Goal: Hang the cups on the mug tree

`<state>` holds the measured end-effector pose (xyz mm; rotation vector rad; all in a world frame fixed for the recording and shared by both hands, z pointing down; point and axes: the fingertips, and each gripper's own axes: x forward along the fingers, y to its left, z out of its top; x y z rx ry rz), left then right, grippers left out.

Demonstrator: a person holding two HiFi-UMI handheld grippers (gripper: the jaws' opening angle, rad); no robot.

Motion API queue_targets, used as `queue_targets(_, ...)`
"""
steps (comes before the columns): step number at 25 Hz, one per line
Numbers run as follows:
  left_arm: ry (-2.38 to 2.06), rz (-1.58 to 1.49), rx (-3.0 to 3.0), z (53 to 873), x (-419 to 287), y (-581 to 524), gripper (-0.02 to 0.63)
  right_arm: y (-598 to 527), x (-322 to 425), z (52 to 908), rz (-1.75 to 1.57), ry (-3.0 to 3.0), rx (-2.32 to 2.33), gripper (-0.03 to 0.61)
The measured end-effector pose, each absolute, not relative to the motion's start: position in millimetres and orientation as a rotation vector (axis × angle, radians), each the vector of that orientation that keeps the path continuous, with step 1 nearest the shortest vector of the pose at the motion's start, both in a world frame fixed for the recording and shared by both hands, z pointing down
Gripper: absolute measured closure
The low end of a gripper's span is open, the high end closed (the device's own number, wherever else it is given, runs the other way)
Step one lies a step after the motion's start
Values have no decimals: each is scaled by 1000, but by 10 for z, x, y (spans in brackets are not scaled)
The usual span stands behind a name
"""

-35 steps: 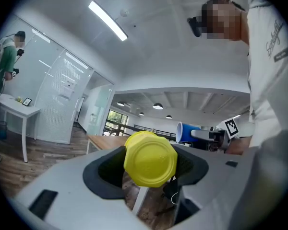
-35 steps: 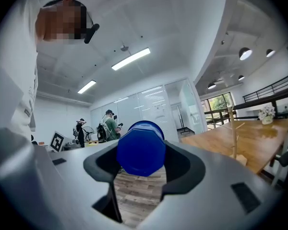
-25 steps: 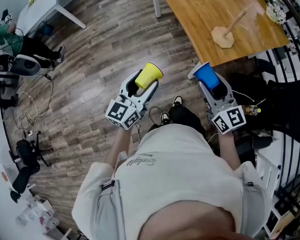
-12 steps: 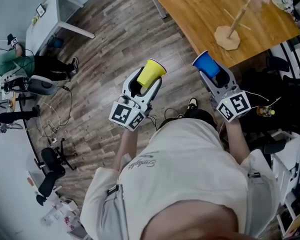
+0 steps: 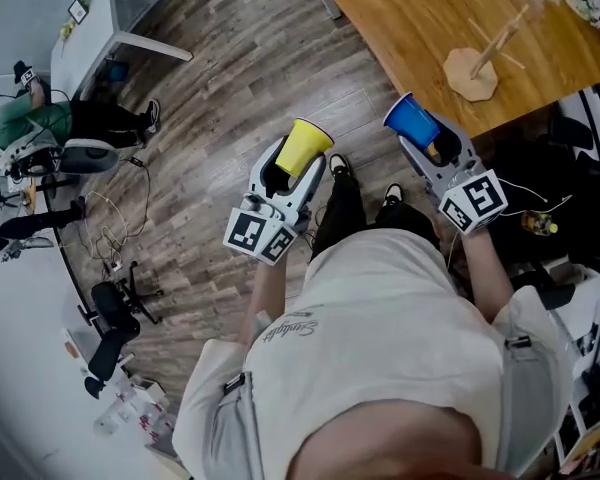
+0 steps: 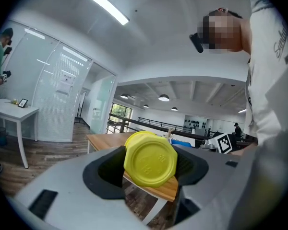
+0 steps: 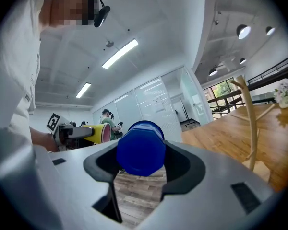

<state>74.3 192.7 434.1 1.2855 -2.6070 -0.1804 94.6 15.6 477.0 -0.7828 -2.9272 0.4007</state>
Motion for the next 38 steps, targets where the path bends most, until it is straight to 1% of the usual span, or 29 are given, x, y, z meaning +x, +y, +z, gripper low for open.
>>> queue_targets(4, -2597, -155, 1313, 4382, 587, 2036, 337, 284, 778, 4790, 369, -2910, -790, 341)
queue_targets(8, -2581, -143, 1346, 4512, 272, 2150, 338, 385, 547, 4731, 354, -2952, -715, 341)
queue_targets(17, -2578, -134, 1590, 4163, -835, 2120, 337, 514, -270, 4444, 252, -3002, -556, 341)
queue_targets(24, -2467, -119, 1667, 4397, -1450, 2465, 337, 771, -825, 4381, 202, -3031, -427, 341)
queue_targets(31, -2303, -187, 1775, 4708, -1770, 2302, 337, 866, -1001, 4473, 155, -2985, -344, 341)
queue_targets(38, -2220, -207, 1819, 4834, -1980, 1936, 337, 528, -1170, 4692, 195, -2959, -223, 341)
